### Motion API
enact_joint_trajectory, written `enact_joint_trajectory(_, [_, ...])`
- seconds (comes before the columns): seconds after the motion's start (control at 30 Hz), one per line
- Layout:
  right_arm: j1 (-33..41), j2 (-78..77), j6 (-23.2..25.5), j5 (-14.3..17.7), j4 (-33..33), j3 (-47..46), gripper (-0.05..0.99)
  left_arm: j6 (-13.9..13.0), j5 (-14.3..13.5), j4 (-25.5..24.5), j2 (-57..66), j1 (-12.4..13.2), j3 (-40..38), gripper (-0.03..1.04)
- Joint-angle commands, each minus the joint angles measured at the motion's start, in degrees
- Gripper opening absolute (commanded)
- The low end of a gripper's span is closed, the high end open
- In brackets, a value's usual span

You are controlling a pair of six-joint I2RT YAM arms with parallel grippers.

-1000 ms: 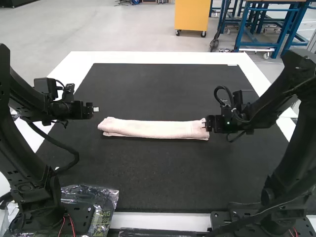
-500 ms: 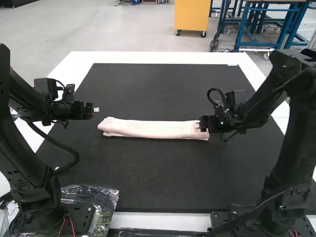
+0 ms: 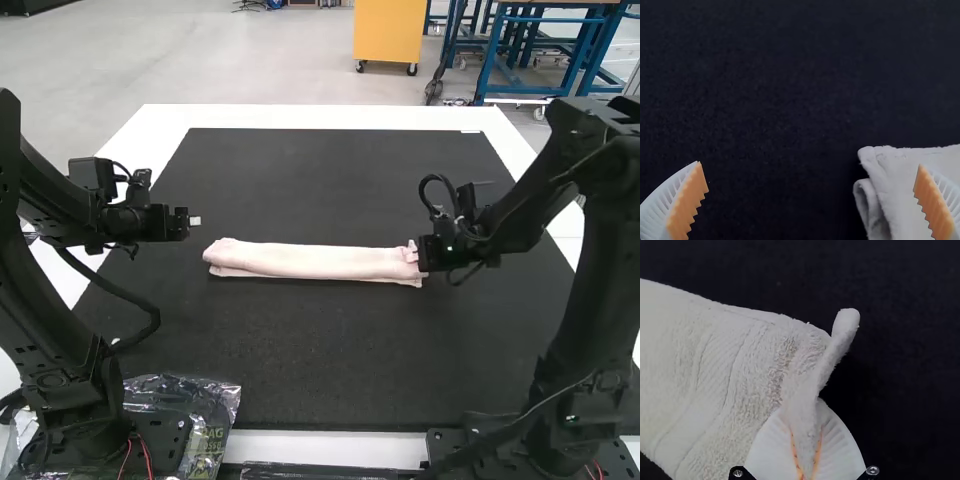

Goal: Fold the towel.

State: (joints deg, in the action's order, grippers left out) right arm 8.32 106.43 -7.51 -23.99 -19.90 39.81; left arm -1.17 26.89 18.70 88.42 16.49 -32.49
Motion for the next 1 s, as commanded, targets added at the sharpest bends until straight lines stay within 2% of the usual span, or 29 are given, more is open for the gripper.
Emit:
enact_joint_trajectory(0.0, [-7.00,-4.66,-2.78,-0.71,2.85,-0.70,-0.02,0.38,0.79,0.37,-1.41,0.47,-0.20,0.97])
enact_joint_trajectory(0.2, [-16.67,-10.90,-8.66,-2.20,12.34,2.02,-0.02,0.47,0.70,0.81,-1.50,0.12,-0.38,0.97])
enact_joint_trajectory(0.37, [-16.31,-14.15,-9.02,-3.96,18.23,3.69,-0.02,0.55,0.70,1.52,-1.41,-0.06,-0.29,0.97])
enact_joint_trajectory(0.63, [-4.63,-15.73,-1.46,-4.14,17.70,5.10,-0.02,-0.68,0.26,1.87,-1.41,-1.11,0.41,0.97])
enact_joint_trajectory(0.8, [5.57,-14.85,4.52,-1.85,13.92,7.21,-0.02,-1.82,0.18,2.04,-1.41,-1.37,1.20,0.97])
enact_joint_trajectory(0.97, [12.95,-11.07,6.54,-0.62,12.61,10.46,-0.02,-2.17,0.35,2.40,-1.41,-1.46,2.43,0.97])
